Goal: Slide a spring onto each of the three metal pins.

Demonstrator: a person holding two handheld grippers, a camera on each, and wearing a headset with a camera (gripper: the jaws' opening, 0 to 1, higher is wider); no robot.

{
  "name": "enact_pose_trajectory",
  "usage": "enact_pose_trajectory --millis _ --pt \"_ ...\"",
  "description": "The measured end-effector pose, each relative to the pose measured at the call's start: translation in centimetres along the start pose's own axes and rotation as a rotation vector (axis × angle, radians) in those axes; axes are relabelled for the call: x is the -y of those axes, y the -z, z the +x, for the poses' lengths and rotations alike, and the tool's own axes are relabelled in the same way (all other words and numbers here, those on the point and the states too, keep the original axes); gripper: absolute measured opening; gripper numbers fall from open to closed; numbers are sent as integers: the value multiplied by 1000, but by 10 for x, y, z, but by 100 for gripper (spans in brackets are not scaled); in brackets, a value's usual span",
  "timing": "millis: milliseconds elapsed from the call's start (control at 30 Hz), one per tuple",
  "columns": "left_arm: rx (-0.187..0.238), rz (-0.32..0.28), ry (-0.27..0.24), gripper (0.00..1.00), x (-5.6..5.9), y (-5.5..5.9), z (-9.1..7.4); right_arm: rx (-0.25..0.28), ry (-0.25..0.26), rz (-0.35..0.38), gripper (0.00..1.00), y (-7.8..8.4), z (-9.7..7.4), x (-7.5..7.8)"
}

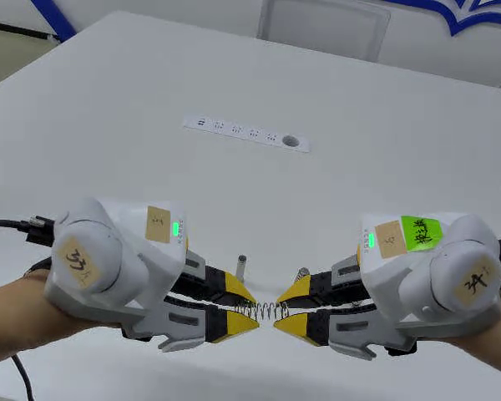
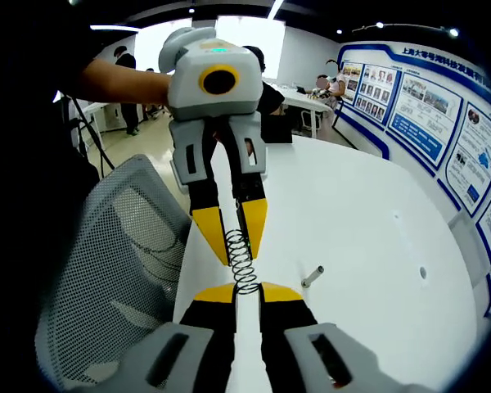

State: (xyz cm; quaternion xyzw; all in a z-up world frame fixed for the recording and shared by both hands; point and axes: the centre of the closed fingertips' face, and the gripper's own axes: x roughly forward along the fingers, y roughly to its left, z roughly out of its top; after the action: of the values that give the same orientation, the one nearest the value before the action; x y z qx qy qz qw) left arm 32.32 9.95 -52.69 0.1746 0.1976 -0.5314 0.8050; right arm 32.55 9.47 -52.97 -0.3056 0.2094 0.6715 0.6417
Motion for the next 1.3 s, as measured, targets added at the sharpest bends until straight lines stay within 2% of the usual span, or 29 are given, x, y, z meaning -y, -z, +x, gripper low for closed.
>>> enact_pose_trajectory --millis 133,233,300,500,667,933,1300 --pt "-5 1 2 10 0 1 0 50 -9 27 11 -9 -5 -1" --pt "11 -3 -5 10 -2 -3 -2 80 -7 49 11 -14 -9 2" --pt "12 -1 -5 10 -2 -4 -2 125 -20 80 11 -22 -12 1" --pt "3 11 -7 10 -3 -3 0 143 -21 88 12 -29 -12 0" --pt "7 8 -11 10 -2 -4 0 197 -25 124 12 -41 -11 0" --pt "8 8 -19 10 -4 -4 1 231 -19 113 12 -58 -6 -2" --pt "19 -8 -25 10 -5 -4 0 233 -8 100 11 -64 -1 -2"
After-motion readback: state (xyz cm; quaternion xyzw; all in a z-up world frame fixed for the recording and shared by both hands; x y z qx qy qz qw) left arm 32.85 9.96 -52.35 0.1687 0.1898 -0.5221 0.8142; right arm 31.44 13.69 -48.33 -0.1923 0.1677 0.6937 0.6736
